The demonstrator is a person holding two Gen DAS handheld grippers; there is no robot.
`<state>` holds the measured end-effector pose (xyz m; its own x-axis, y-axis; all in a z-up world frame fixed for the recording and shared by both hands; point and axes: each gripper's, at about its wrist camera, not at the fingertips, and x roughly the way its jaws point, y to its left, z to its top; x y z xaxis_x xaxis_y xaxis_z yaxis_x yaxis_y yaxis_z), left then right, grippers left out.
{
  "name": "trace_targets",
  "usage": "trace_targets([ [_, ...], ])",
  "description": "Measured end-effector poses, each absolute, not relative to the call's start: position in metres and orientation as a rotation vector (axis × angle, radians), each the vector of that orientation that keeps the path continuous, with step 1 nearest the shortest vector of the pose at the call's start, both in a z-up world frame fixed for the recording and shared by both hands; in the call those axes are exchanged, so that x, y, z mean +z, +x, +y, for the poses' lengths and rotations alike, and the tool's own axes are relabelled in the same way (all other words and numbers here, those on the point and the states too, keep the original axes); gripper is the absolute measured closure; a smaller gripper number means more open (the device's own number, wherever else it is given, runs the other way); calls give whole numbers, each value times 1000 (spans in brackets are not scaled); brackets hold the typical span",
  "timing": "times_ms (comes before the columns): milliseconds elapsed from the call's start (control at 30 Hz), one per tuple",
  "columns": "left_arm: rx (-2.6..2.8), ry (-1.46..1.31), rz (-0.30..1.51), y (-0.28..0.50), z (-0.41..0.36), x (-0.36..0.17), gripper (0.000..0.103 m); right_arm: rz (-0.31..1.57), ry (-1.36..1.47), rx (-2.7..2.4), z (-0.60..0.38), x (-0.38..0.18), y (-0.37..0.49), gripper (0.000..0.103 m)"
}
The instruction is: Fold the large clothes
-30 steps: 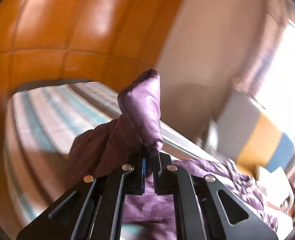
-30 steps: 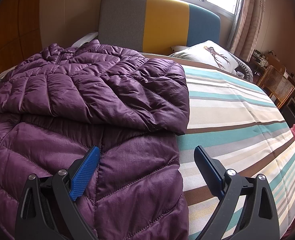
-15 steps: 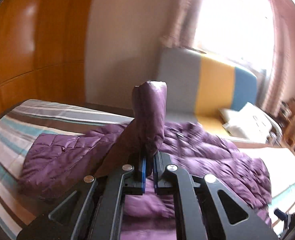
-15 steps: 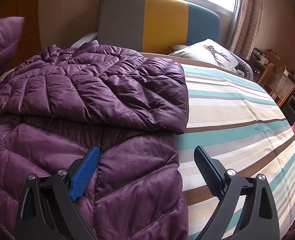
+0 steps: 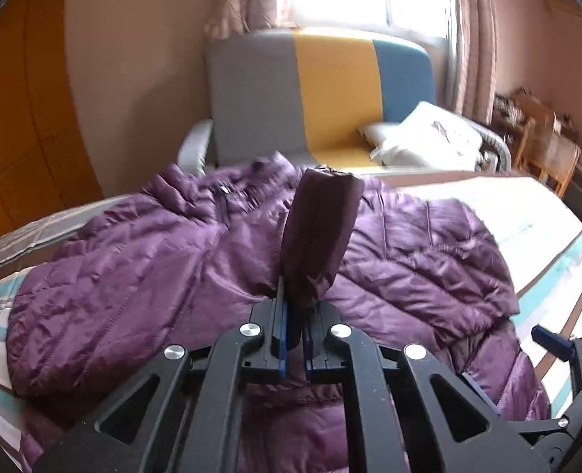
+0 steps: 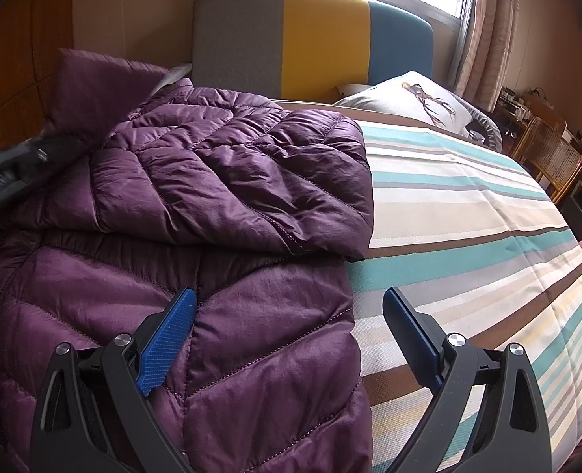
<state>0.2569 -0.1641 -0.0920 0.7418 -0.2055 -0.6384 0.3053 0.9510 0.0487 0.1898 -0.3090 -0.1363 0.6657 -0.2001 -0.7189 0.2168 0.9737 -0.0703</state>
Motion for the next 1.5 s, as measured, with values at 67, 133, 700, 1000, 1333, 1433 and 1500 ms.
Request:
trace_targets([
  [67,-318,160,728,262,-170,-104,89,809,22,-235,-309,-136,190,9],
  [133,-372,146,743,264,-169,-106,58,809,24,-234,-309,-136,189,9],
  [700,-33,-169,694,241,11,-92,20,696,119,-114,-307,-97,189,10],
  [1000,87,-211,766,262,66,-117,20,848,347,112,-272,-104,285,60],
  [1333,41,-116,759,279,40,-115,18,801,387,72,-285,-106,271,89],
  [1433,38,-54,802,285,27,-122,16,819,406,68,-288,-122,269,89],
  [1500,30,-47,798,284,25,-119,16,805,419,73,-291,-120,264,83],
])
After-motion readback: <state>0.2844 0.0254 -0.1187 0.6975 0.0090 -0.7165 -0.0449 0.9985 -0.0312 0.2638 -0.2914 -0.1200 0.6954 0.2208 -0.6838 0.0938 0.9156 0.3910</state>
